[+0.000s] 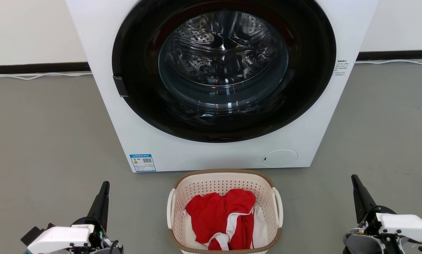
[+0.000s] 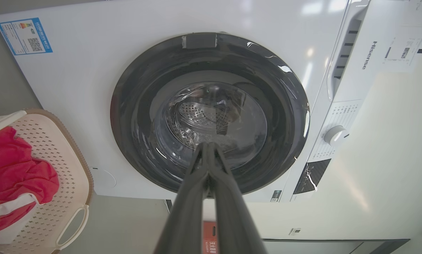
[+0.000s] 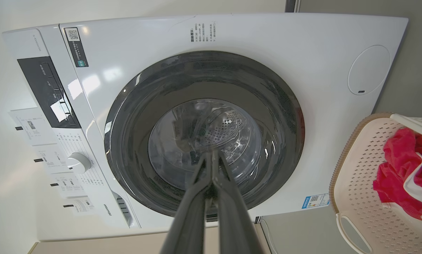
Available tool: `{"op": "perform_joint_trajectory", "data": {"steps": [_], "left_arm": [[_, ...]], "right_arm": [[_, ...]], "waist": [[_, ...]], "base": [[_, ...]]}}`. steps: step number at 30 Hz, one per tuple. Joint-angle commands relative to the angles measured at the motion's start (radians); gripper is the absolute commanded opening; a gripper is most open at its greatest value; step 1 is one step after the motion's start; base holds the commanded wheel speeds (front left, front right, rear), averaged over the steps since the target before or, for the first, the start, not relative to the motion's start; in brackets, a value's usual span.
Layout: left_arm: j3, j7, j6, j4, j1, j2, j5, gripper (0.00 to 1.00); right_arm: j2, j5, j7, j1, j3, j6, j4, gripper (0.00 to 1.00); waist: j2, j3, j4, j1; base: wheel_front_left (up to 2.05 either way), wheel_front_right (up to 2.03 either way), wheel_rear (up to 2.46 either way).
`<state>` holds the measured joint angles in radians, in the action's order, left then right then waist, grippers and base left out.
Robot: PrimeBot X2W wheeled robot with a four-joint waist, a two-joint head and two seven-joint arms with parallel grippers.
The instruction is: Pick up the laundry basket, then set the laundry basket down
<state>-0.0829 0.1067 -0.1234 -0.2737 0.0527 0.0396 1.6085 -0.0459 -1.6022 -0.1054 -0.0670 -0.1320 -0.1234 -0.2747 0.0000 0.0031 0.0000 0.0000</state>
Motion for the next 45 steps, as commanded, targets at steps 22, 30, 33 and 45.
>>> {"op": "perform_joint_trajectory", "data": {"steps": [22,30,33,45], "left_arm": [[0.007,-0.017,0.0,-0.023,-0.018,-0.005,-0.007,1.0],[0.016,-0.04,0.0,-0.024,-0.021,-0.004,-0.026,1.0],[0.018,-0.049,-0.001,-0.029,-0.021,-0.003,-0.041,1.0],[0.026,-0.082,0.005,-0.043,-0.02,-0.002,-0.133,1.0]], "right_arm": [[0.003,0.004,0.015,0.021,0.011,0.0,-0.01,1.0],[-0.002,0.034,0.039,0.03,0.026,0.0,0.004,1.0],[-0.003,0.061,0.048,0.031,0.029,-0.001,0.004,1.0],[-0.001,0.223,0.08,0.037,0.03,-0.001,0.013,1.0]], "waist": [[0.0,-0.001,0.001,0.0016],[0.0,-0.001,0.005,0.0001],[0.0,-0.001,0.007,0.0001],[0.0,-0.007,0.014,0.0001]], "base": [[0.0,0.0,0.0],[0.0,0.0,0.0],[0.0,0.0,0.0],[0.0,0.0,0.0]]}}
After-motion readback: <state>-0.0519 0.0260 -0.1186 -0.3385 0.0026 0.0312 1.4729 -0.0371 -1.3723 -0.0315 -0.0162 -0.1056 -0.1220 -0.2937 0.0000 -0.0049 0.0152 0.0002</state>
